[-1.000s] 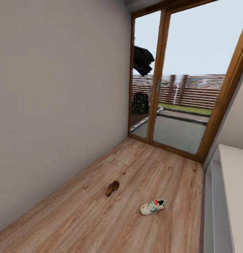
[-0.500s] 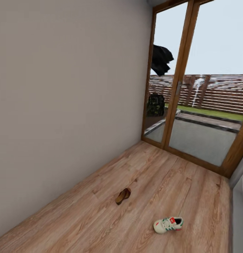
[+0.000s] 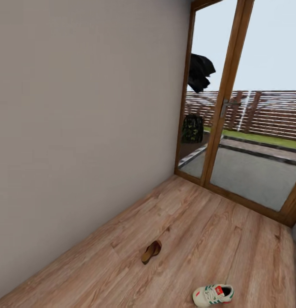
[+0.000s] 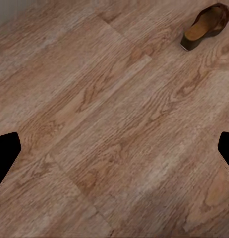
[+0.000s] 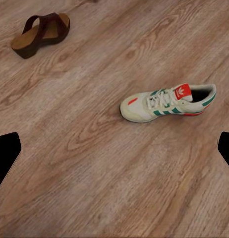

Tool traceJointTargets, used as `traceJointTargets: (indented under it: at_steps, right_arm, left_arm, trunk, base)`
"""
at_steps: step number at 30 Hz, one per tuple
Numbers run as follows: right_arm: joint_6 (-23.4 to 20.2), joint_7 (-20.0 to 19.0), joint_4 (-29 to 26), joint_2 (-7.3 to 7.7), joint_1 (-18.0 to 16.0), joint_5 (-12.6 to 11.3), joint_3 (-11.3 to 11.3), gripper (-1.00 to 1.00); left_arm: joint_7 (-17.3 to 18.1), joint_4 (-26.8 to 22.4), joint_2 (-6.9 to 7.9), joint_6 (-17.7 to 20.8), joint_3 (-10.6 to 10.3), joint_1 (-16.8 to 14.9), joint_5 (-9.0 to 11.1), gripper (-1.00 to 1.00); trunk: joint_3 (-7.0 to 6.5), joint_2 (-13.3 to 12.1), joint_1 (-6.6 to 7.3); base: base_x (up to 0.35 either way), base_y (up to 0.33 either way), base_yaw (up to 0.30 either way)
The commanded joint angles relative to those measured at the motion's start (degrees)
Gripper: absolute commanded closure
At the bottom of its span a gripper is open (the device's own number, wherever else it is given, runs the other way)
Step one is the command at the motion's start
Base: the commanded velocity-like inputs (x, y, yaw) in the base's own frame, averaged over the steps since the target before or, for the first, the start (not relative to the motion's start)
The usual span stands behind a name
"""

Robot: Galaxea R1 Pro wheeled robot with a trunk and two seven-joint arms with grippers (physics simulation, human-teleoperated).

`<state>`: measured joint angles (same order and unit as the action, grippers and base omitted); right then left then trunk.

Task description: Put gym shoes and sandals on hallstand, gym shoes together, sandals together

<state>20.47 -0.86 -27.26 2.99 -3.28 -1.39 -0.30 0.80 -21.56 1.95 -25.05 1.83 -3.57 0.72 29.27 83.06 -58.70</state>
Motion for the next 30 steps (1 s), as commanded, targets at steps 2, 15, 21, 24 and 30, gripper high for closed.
traceJointTargets:
  at_steps: [2,15,21,24,30]
  right_arm:
    - [0.2,-0.1,0.0,0.02,0.0,-0.1,0.0,-1.0]
    - [0.2,0.1,0.1,0.11,0.0,-0.2,-0.1,-1.0]
    - [0.2,0.1,0.0,0.09,0.0,-0.2,-0.3,-1.0]
    - [0.2,0.2,0.0,0.09,0.0,-0.2,-0.3,-1.0]
    - [0.2,0.2,-0.1,0.09,0.0,-0.2,-0.4,-1.0]
  left_arm:
    - [0.1,0.0,-0.01,-0.2,0.1,0.0,0.1,-1.0]
    - [0.1,0.1,-0.01,-0.2,0.1,0.0,0.1,-1.0]
    - [0.1,0.1,-0.01,-0.2,0.1,0.0,0.1,-1.0]
    - [0.1,0.1,-0.01,-0.2,0.1,0.0,0.1,-1.0]
    - [0.1,0.1,-0.01,-0.2,0.1,0.0,0.1,-1.0]
  trunk:
    - [0.06,0.0,-0.03]
    - [0.06,0.0,-0.03]
    - [0.06,0.0,-0.03]
    - [0.06,0.0,-0.03]
    - [0.06,0.0,-0.03]
  base:
    - [0.337,0.0,0.001]
    - [0.337,0.0,0.0]
    - [0.337,0.0,0.0]
    - [0.337,0.0,0.0]
    - [0.337,0.0,0.0]
